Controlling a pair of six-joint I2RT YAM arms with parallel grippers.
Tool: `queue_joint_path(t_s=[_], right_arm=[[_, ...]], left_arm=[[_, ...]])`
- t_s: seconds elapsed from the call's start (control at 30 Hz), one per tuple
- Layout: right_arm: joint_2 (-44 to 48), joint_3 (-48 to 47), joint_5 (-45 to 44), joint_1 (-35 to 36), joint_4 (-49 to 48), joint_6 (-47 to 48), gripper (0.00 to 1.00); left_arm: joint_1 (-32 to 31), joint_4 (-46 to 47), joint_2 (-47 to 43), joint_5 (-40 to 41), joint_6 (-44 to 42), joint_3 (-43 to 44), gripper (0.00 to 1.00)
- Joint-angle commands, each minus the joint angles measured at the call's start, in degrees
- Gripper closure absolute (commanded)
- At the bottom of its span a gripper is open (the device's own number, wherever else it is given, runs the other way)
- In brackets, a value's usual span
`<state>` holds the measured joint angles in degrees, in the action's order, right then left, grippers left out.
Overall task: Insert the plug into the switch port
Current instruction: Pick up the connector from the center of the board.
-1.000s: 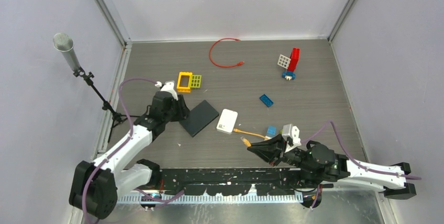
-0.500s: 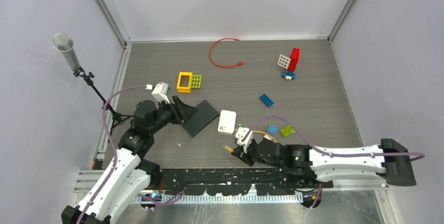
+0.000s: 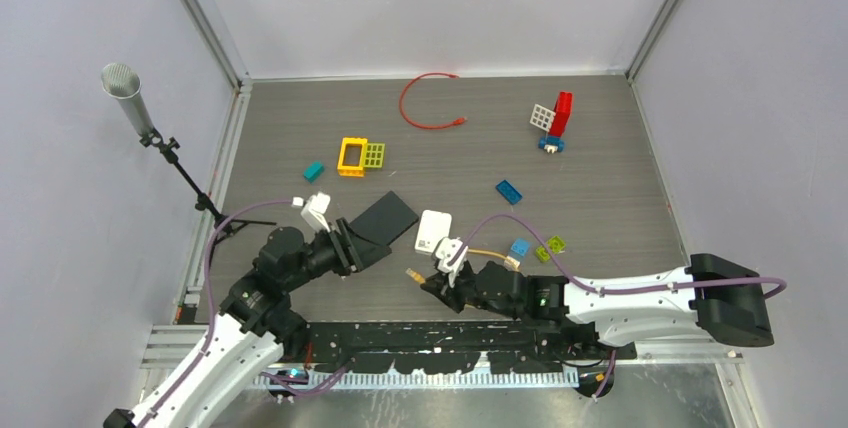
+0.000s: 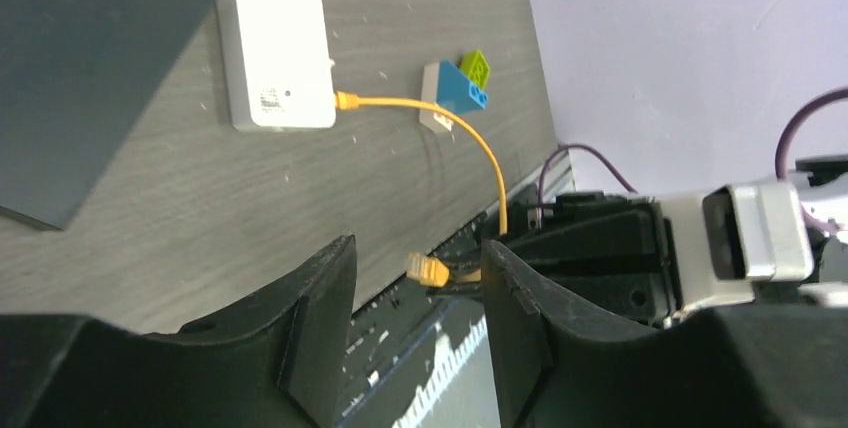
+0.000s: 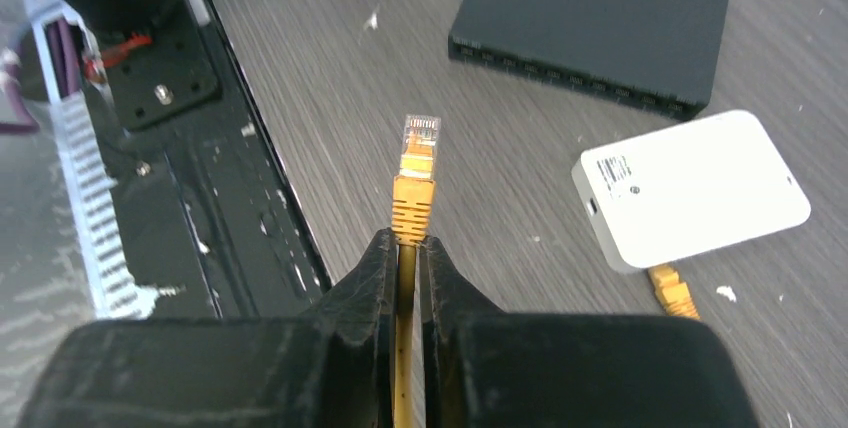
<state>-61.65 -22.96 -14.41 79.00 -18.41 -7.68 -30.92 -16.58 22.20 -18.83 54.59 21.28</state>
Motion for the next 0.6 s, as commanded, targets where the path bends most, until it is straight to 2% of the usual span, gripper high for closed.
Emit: queue_joint_path(t_s=[0.0, 0.23, 0.47, 0.57], right_arm=[[0.7, -0.2, -1.9, -0.2, -10.7, 0.0, 0.99], [-0.1, -0.2, -3.5, -0.3, -11.8, 0.6, 0.99], [-0.5, -0.2, -4.0, -0.7, -12.3, 1.8, 1.0], [-1.2, -0.2, -3.9, -0.9, -13.2, 2.3, 1.0]], left_arm=[[-6.7, 0.5, -0.2, 7.5, 4.9, 0.2, 0.49], [-14.8, 9.5, 6.6, 10.7, 5.8, -0.6, 0.49], [-15.6, 16.2, 8.4, 9.3, 7.8, -4.9, 0.51], [-16.0, 16.3, 9.0, 8.6, 7.7, -4.9, 0.51]])
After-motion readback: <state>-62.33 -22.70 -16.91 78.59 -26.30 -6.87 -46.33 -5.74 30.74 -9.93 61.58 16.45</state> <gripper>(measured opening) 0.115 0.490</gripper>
